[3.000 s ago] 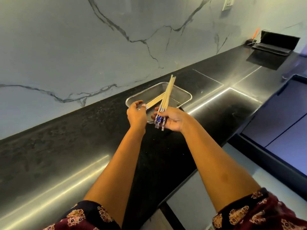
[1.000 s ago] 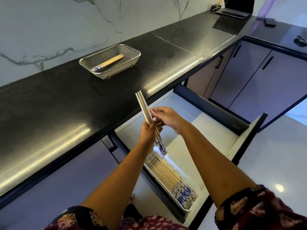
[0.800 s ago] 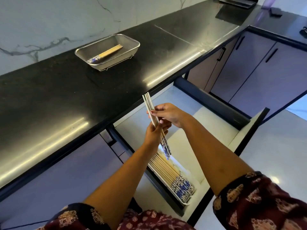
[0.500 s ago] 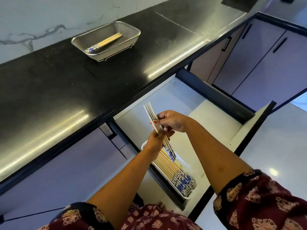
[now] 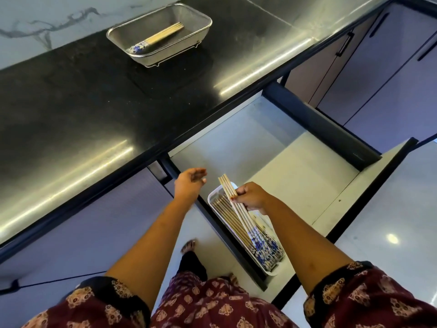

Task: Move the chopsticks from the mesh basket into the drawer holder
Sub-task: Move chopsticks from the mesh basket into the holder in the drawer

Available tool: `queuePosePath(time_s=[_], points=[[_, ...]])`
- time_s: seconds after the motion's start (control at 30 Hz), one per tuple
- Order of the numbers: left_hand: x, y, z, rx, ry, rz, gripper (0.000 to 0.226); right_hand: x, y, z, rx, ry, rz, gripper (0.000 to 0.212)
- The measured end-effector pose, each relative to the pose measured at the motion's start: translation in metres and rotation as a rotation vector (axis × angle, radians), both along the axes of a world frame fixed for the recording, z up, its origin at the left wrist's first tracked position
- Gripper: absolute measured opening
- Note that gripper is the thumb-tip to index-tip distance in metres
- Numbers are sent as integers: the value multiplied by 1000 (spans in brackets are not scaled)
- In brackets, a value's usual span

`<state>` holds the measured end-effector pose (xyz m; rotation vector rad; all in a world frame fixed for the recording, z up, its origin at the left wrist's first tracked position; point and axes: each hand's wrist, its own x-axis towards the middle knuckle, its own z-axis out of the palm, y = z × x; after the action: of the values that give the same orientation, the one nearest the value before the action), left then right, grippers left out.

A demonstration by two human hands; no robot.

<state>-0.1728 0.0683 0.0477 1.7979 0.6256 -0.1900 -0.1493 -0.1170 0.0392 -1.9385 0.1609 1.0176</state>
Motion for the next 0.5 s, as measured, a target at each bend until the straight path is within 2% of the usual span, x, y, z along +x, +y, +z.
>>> queuePosePath(time_s=[0.1, 0.23, 0.37, 0.5], points=[[-2, -8, -8, 164, 46, -150, 30, -7, 8, -14, -132, -61, 77, 41], [-10, -13, -13, 330, 82, -302, 30, -16, 15, -30, -237, -106, 152, 49], [-17, -10, -19, 381, 98, -353, 34, -21, 19, -43, -339, -157, 271, 47], [-21, -6, -22, 352, 77, -365, 37, -27, 25, -49, -417, -144, 376, 18]])
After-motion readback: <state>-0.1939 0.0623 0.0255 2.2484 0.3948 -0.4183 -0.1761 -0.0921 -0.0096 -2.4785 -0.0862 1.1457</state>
